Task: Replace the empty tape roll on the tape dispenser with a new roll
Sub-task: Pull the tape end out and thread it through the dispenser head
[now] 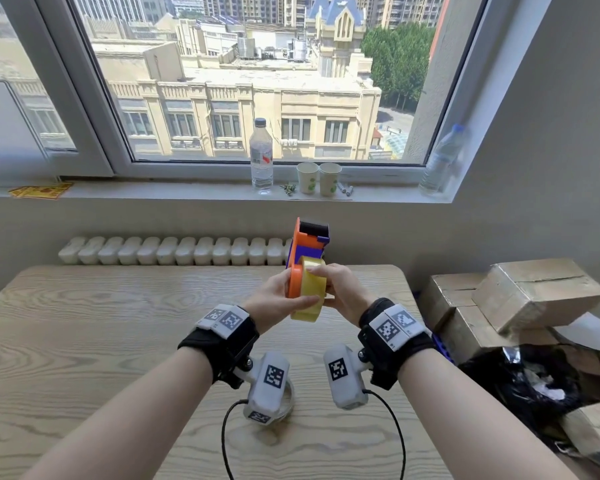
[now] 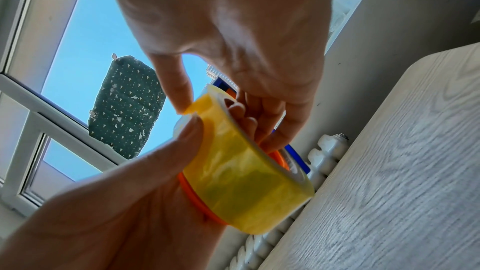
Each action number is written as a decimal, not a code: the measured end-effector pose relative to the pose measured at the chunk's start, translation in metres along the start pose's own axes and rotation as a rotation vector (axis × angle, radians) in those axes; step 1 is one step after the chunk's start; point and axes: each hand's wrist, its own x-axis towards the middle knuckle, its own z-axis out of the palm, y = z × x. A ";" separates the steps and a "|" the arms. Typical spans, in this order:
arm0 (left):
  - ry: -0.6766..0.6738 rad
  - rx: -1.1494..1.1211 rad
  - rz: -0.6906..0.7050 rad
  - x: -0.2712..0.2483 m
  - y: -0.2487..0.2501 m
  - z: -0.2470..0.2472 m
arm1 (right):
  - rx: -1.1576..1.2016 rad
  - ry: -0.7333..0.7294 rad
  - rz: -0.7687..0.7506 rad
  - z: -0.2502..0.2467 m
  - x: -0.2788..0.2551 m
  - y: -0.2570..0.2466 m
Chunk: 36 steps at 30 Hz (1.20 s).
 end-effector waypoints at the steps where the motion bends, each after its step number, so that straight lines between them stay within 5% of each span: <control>1: 0.001 -0.005 0.004 0.000 -0.001 0.000 | -0.012 0.006 0.005 -0.001 0.000 0.000; 6: -0.007 -0.033 0.001 0.000 -0.004 -0.001 | -0.299 0.246 -0.202 -0.009 0.000 0.003; 9: -0.015 -0.029 0.008 -0.001 -0.005 0.002 | -0.496 0.186 -0.376 -0.009 -0.001 0.006; 15: 0.007 -0.052 0.020 0.000 -0.007 0.002 | -0.677 0.160 -0.475 -0.008 -0.006 0.012; 26: 0.004 0.016 -0.021 -0.001 -0.005 -0.007 | -0.734 0.130 -0.532 -0.008 -0.007 0.012; 36: -0.013 0.016 -0.059 -0.003 -0.002 -0.013 | -0.511 0.099 -0.508 -0.007 0.002 0.013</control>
